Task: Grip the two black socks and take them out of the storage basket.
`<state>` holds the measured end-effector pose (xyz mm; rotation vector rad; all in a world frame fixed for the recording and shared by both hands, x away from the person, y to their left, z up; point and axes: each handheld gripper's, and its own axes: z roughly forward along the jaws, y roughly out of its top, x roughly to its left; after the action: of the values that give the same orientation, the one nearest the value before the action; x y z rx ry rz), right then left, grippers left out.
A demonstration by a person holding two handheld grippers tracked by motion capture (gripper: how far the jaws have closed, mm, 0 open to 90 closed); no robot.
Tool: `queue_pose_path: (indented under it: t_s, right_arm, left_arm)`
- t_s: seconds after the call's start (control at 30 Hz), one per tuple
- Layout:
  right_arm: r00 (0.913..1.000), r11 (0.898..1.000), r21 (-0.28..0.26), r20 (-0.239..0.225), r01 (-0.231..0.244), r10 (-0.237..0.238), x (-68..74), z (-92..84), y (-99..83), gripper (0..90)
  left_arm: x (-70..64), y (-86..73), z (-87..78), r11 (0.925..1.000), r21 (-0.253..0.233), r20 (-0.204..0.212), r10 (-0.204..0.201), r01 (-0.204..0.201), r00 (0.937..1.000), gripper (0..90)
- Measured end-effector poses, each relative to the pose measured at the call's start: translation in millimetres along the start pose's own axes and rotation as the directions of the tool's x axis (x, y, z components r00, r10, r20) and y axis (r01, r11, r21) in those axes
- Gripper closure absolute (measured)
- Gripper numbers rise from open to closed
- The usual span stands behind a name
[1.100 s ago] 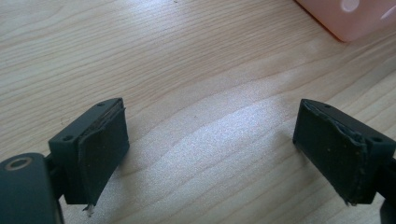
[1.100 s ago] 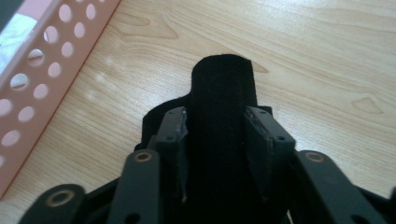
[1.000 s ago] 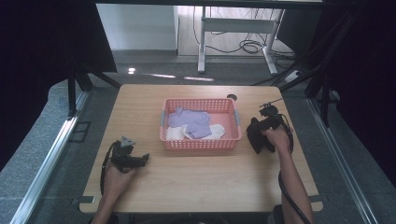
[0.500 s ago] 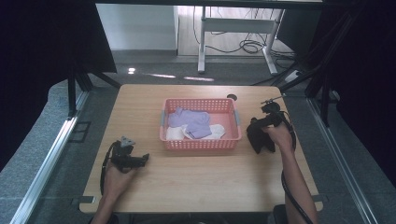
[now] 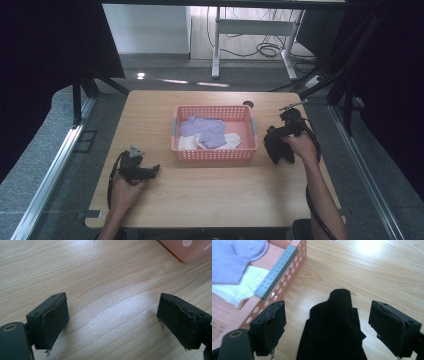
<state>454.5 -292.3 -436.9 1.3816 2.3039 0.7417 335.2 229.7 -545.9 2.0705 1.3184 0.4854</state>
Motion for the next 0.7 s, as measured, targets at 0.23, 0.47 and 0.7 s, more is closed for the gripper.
queue_pose_path:
  t_s: [0.23,0.47,0.7]
  right_arm:
    - [0.9997,1.0,-0.016,-0.01,0.021,-0.021,8.2,-14.0,-6.2,14.7]
    - [0.9988,0.999,-0.024,-0.015,0.047,-0.047,17.4,-28.5,-16.0,14.5]
    - [0.9969,0.997,-0.042,-0.034,0.07,-0.071,27.1,-39.7,-26.1,14.5]
  left_arm:
    - [0.0,-0.1,0.1,1.0,-0.001,0.001,0.0,0.0,1.0,10.1]
    - [0.0,-0.1,0.1,1.0,-0.001,0.0,0.0,0.0,1.0,10.1]
    - [0.0,-0.1,0.1,1.0,-0.001,0.001,0.0,0.0,1.0,10.1]
